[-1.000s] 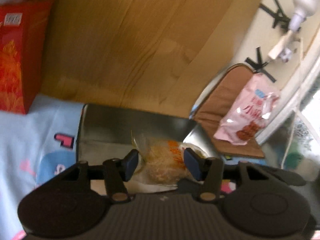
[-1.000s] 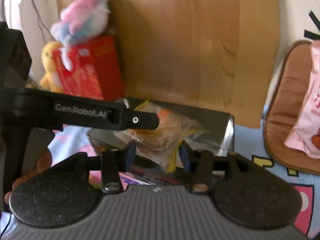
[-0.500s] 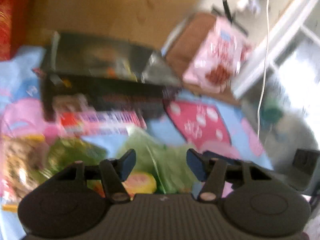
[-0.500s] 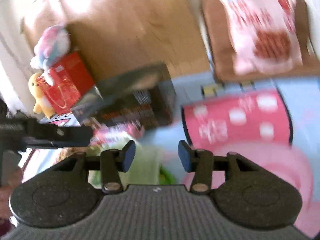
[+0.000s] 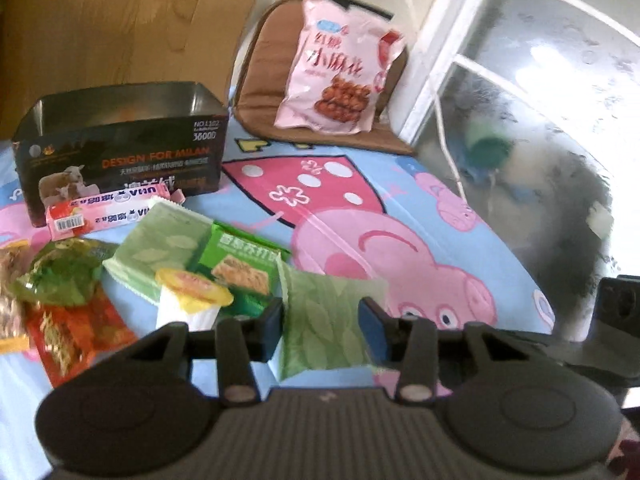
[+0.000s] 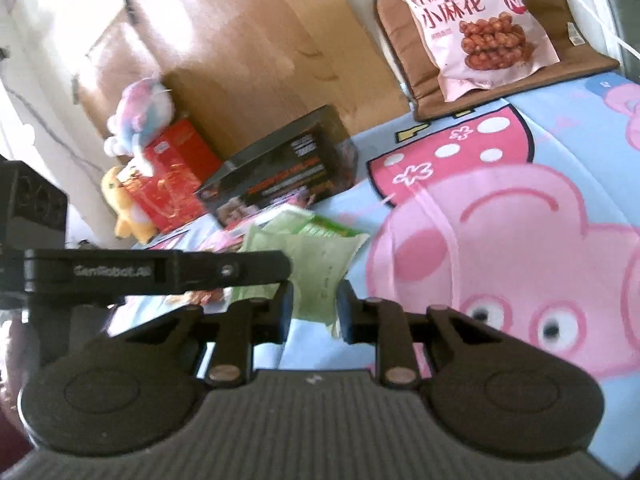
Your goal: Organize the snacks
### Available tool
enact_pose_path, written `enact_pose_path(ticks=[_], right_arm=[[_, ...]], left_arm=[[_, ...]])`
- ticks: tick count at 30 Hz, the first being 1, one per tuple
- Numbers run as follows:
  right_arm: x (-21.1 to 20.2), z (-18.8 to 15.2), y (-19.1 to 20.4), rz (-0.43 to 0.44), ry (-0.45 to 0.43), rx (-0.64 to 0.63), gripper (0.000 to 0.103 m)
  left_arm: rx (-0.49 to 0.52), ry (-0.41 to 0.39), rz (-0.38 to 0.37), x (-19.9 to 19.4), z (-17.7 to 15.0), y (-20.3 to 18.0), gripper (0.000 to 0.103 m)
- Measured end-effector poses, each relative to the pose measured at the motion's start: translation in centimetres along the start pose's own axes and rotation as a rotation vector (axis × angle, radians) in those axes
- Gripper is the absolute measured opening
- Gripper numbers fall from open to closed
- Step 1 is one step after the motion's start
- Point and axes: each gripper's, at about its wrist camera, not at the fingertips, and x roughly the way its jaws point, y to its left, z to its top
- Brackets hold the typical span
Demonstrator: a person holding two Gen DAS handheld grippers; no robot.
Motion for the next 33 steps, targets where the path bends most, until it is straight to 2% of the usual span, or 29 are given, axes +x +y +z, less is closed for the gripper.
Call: enact_pose_path(ticks=[2,5,11,13,15,16,19,24,26,30,33], right_arm=[[-0.5,-0.8,0.6,0.017,0.003,-0.010,0.028],[0.0,-1.5,1.9,0.037,0.047,-0.042,0.028],[3.6,-3.3,5.5,0.129,0.170,-0.139,0.028],[5.2,-3.9,6.6,0.157,0.212,-0.165,0.028],[6.1,-4.3,7.4,0.160,0.226,-0.201,0.036],[6.3,-4.2,7.5,0.162,0.224,-0.207,0.037],[5.6,-3.5,6.6,0.146,0.199,-0.180,0.036],[4.2,-3.0,4.4,0.073,0.172,-0.140,0.036],[4.1,-2.8,4.0,0.081,0.168,-0.114,0.036],[4.3,-3.0,4.6,0.029,0.133,-0.169,0.036],[4.5,-3.2,4.8,0.031,0.133,-0.194,0.037]], left_arm=[[0.012,-0.014,-0.001,-0.7,-1.4,0.1,0.046],[-0.025,-0.025,0.017,-2.4,-3.2,1.3,0.046],[-0.231,-0.018,0.063,-6.5,-7.2,6.6,0.046],[-0.301,-0.027,0.062,-7.2,-8.2,8.4,0.042],[-0.359,-0.048,0.047,-7.7,-8.6,9.5,0.042],[-0.374,-0.053,0.044,-7.8,-8.6,9.7,0.042],[-0.356,-0.063,0.056,-7.5,-8.4,9.5,0.045],[-0.293,-0.065,0.072,-6.8,-8.0,8.2,0.060],[-0.280,-0.065,0.078,-6.8,-8.1,8.0,0.061],[-0.299,-0.060,0.065,-7.1,-8.3,8.2,0.061],[-0.313,-0.052,0.057,-7.4,-8.3,8.6,0.062]])
